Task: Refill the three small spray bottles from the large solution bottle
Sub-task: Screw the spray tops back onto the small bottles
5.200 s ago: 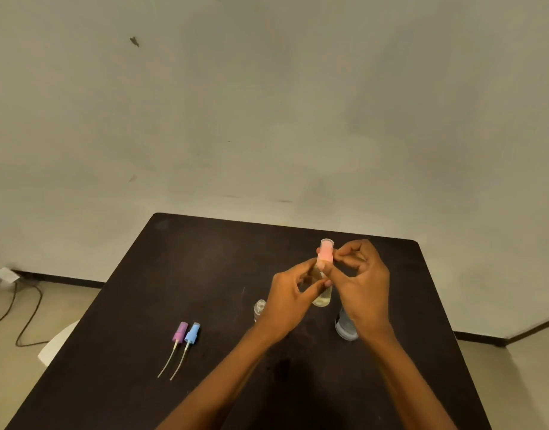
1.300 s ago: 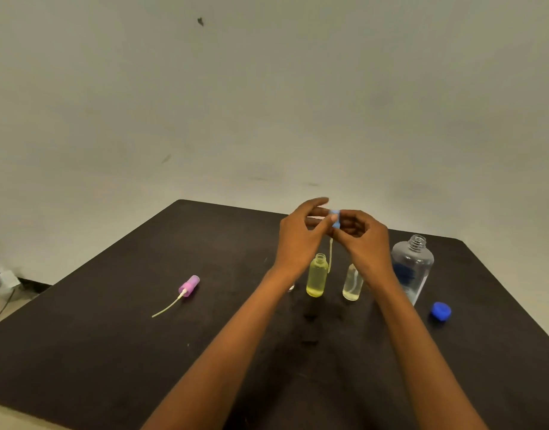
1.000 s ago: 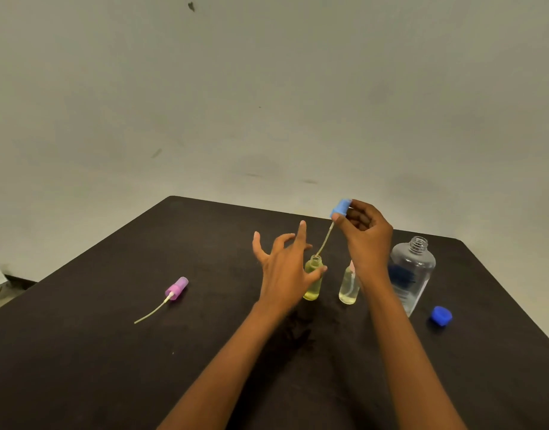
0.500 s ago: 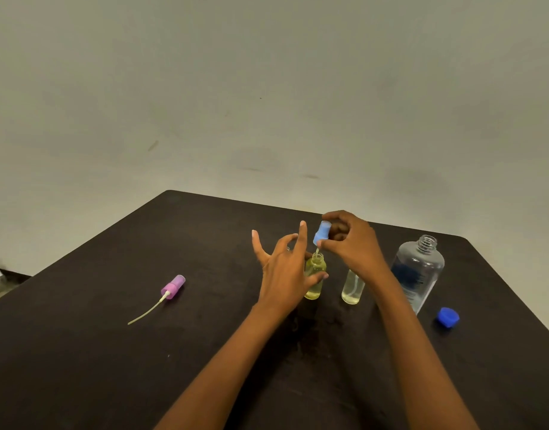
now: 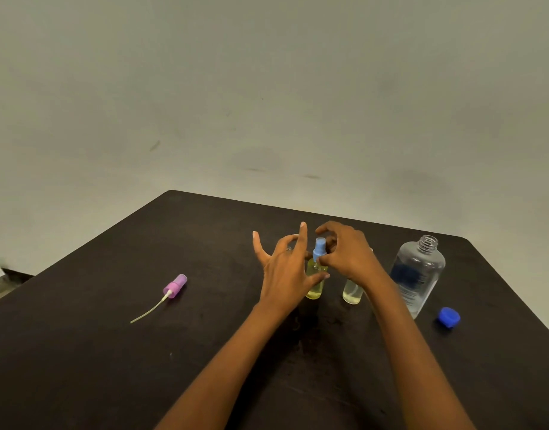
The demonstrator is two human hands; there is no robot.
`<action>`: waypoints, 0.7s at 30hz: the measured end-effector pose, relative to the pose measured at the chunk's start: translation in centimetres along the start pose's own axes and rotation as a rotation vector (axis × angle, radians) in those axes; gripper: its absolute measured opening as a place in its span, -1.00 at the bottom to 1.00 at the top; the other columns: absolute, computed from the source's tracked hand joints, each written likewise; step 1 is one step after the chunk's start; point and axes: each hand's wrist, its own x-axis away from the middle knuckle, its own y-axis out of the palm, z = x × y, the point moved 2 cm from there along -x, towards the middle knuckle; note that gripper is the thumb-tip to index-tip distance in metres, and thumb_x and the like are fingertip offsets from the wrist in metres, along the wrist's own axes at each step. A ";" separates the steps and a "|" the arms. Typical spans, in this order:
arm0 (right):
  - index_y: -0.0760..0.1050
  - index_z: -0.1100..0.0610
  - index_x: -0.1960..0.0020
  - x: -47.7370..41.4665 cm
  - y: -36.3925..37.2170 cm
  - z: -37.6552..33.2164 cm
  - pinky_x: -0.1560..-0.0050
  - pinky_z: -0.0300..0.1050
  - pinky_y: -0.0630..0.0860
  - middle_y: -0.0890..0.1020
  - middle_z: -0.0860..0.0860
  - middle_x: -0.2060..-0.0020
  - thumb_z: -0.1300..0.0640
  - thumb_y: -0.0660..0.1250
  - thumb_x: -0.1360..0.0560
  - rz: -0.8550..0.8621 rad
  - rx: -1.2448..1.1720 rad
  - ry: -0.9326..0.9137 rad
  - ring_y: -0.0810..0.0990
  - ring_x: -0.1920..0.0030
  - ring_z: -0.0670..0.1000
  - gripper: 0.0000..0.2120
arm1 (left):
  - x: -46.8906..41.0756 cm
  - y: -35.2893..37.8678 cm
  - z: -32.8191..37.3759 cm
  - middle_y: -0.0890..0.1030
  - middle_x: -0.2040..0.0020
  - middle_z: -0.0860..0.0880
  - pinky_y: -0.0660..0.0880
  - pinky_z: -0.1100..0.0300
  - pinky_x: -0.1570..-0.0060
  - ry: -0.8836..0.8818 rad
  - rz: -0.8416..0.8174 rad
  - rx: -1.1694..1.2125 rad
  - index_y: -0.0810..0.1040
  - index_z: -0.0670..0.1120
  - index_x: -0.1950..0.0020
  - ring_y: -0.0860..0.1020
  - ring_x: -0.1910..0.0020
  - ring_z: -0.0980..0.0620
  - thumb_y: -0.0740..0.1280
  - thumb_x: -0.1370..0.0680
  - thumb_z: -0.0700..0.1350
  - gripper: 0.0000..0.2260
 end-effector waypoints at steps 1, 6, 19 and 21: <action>0.44 0.15 -0.19 0.0 0.0 0.0 0.10 -0.20 0.50 0.57 0.11 -0.09 0.29 0.42 -0.36 -0.001 0.014 0.002 0.53 0.08 -0.01 -0.58 | 0.1 0.0 0.0 0.68 0.18 0.09 -0.41 -0.13 -0.31 -0.005 -0.013 0.007 0.26 -0.15 -0.44 0.56 -0.18 -0.01 0.46 -0.28 0.24 -0.13; 0.42 0.13 -0.19 0.0 0.3 -0.1 0.07 -0.15 0.52 0.56 0.13 -0.07 0.23 0.45 -0.35 0.001 0.085 0.058 0.53 0.09 0.00 -0.56 | 0.1 -0.1 0.0 0.68 0.10 0.07 -0.51 -0.10 -0.29 -0.003 -0.039 0.030 0.20 -0.14 -0.47 0.50 -0.27 0.00 0.42 -0.33 0.24 -0.14; 0.35 0.07 -0.30 0.1 0.4 -0.4 -0.02 -0.05 0.54 0.58 0.11 -0.03 0.19 0.43 -0.38 0.057 0.079 0.056 0.57 0.02 0.05 -0.47 | 0.1 -0.2 0.1 0.69 0.15 0.05 -0.32 -0.18 -0.31 0.003 -0.028 0.012 0.29 -0.17 -0.44 0.54 -0.22 -0.04 0.48 -0.30 0.20 -0.16; 0.32 0.08 -0.32 0.1 0.5 -0.4 -0.03 -0.06 0.52 0.56 0.12 -0.07 0.12 0.44 -0.39 0.039 0.112 0.074 0.56 -0.01 0.06 -0.45 | 0.1 -0.4 0.2 0.69 0.11 0.03 -0.36 -0.15 -0.31 -0.005 -0.030 0.027 0.27 -0.17 -0.45 0.52 -0.25 -0.05 0.47 -0.31 0.19 -0.16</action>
